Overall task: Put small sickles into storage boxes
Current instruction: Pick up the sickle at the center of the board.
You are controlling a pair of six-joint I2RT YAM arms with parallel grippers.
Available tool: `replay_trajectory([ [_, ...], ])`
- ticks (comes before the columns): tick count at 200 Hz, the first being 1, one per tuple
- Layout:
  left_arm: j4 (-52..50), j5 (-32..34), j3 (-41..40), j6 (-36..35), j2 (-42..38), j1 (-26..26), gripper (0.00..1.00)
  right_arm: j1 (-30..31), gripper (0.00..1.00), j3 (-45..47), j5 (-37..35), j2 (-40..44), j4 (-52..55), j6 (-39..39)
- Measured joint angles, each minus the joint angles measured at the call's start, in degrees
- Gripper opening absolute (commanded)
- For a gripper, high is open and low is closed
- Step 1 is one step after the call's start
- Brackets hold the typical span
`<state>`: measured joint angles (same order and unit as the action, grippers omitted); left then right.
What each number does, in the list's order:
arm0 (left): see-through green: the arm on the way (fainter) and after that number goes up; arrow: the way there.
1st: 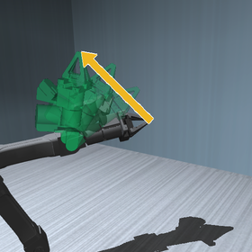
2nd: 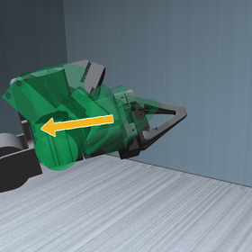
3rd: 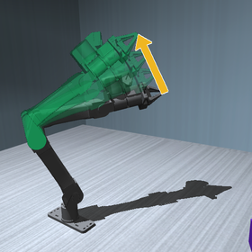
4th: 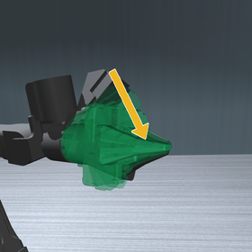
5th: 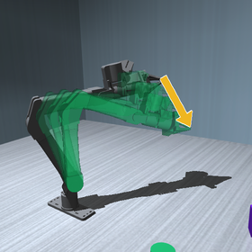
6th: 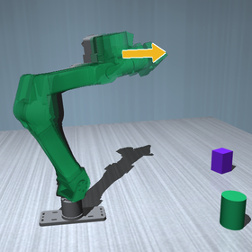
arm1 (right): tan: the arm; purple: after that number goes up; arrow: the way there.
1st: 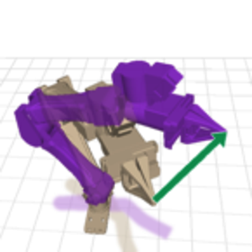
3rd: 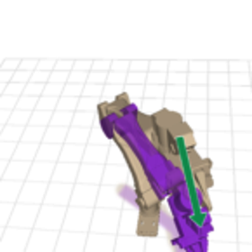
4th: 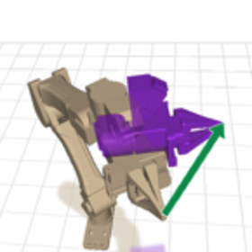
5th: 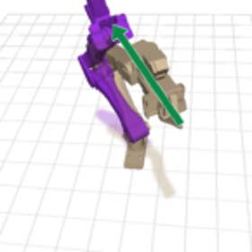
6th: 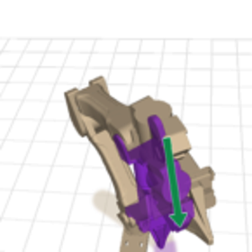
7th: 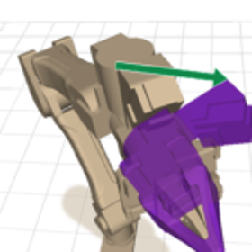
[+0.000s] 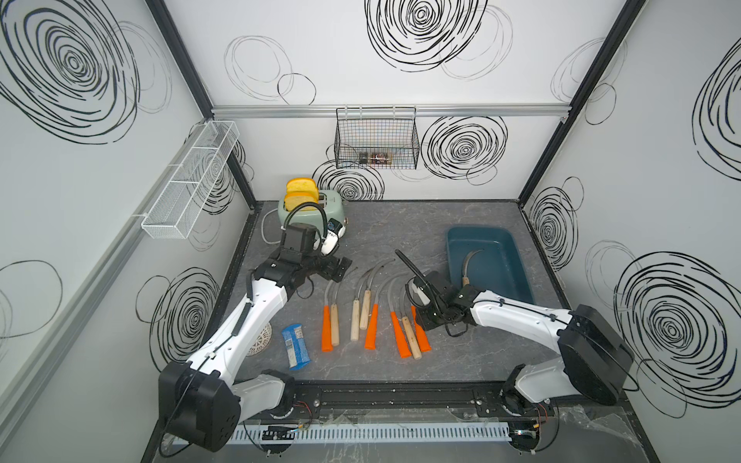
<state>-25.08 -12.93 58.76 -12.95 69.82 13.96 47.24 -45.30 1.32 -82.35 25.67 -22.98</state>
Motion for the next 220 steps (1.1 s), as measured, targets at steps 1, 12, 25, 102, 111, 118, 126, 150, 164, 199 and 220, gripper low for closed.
replay_trajectory([
  [1, -0.02, -0.02, 0.00, 0.00, 0.00, 0.00, 0.96, 0.02, 0.42, -0.02, 0.00, 0.00, 0.02, -0.04],
  [12, -0.02, -0.39, -0.02, -0.39, 0.00, -0.09, 0.96, 0.31, 0.43, -0.17, -0.02, 0.00, 0.70, -0.74],
  [25, -0.04, -0.92, -0.04, -0.79, 0.00, -0.20, 0.96, 0.72, 0.43, -0.48, -0.11, -0.02, 1.27, -1.70],
  [102, -0.04, -2.16, -0.02, -1.11, 0.39, -0.26, 0.96, 2.60, 0.45, -1.20, -0.68, -1.33, 2.45, -6.23],
  [111, -0.04, -2.25, -0.02, -1.05, 0.59, -0.26, 0.96, 2.73, 0.45, -1.38, -0.74, -1.64, 2.60, -6.62],
  [118, -0.04, -2.29, -0.02, -0.98, 0.66, -0.26, 0.96, 2.84, 0.45, -1.57, -0.87, -1.88, 2.73, -6.82],
  [126, -0.02, -2.38, -0.02, -0.90, 0.68, -0.26, 0.96, 2.97, 0.45, -1.77, -1.01, -2.19, 2.78, -7.04],
  [150, -0.02, -2.71, -0.02, -0.59, 0.68, -0.26, 0.96, 3.39, 0.45, -2.27, -1.51, -3.30, 3.06, -7.67],
  [164, 0.00, -2.73, -0.02, -0.55, 0.68, -0.26, 0.96, 3.63, 0.45, -2.49, -1.92, -3.98, 3.34, -7.89],
  [199, 0.00, -2.73, -0.02, -0.55, 0.68, -0.26, 0.96, 4.00, 0.45, -2.51, -2.62, -4.68, 4.13, -8.41],
  [220, 0.00, -2.78, -0.02, -0.57, 0.68, -0.26, 0.96, 4.26, 0.45, -2.51, -2.99, -4.76, 4.26, -8.79],
])
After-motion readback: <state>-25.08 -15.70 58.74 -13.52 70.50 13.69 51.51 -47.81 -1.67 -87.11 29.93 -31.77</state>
